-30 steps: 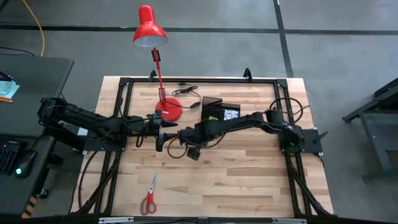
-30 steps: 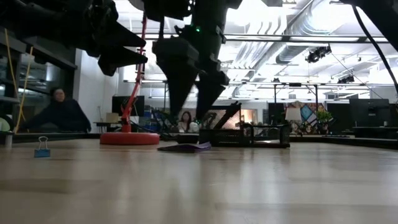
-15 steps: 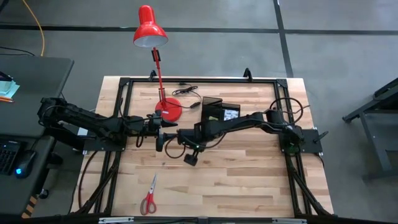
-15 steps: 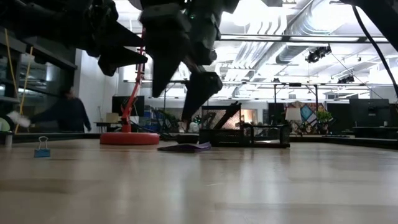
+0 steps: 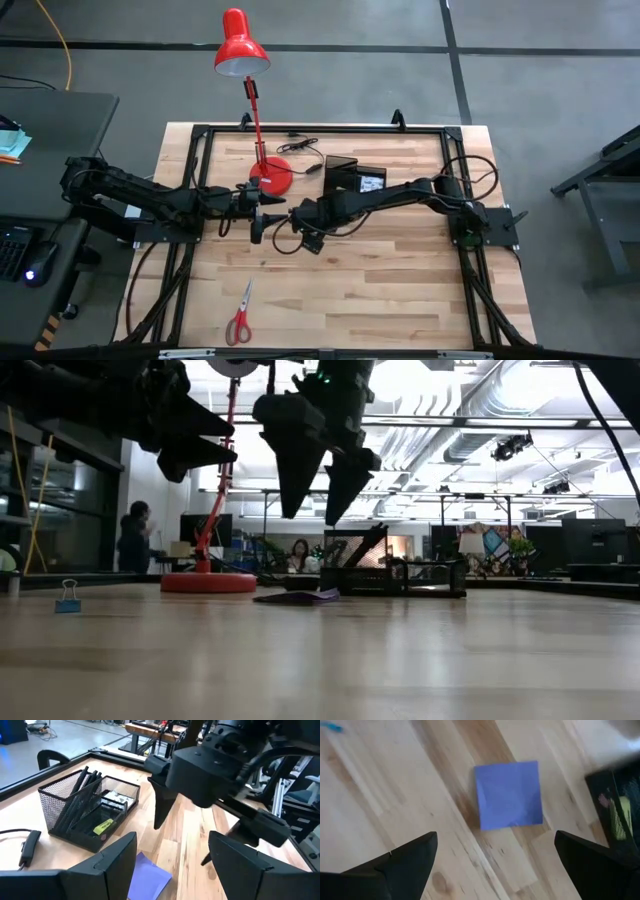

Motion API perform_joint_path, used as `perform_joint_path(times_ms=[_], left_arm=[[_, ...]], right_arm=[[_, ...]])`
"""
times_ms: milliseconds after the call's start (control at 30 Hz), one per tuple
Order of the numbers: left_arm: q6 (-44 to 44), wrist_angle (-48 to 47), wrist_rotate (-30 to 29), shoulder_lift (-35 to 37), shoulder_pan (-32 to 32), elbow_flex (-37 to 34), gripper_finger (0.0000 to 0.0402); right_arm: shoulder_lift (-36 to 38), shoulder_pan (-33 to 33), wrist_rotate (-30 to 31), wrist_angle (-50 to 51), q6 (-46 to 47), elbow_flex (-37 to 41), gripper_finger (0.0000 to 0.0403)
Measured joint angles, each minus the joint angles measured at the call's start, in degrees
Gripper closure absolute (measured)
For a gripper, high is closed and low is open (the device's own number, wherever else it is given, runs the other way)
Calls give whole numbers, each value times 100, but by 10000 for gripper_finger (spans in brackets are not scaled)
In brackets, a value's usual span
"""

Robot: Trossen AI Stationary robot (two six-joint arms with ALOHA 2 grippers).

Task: Pick and place office supplies into organizer
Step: Put the purple sticky notes into the black desk organizer

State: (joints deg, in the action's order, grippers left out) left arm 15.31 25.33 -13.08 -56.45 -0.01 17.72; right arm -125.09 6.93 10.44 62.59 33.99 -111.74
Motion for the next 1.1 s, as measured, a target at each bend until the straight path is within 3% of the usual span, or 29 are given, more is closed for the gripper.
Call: perform_joint_path(times_ms=[333,533,867,1033,1100], left_arm=[[0,-18,0,0,0,0,169],[0,-21,0,0,0,0,169],[0,-21,0,0,-1,0,169],[0,-21,0,0,-2,0,169],[0,-18,0,0,-2,0,169]], right_arm=[[-12,1,147,-18,-221,7,5],[-16,-159,-595,-183,-196,7,6],[-16,-340,-383,-267,-594,7,4],[-72,-419,-571,-215,-700,9,6],[-144,-489,-934,-226,-847,17,6]])
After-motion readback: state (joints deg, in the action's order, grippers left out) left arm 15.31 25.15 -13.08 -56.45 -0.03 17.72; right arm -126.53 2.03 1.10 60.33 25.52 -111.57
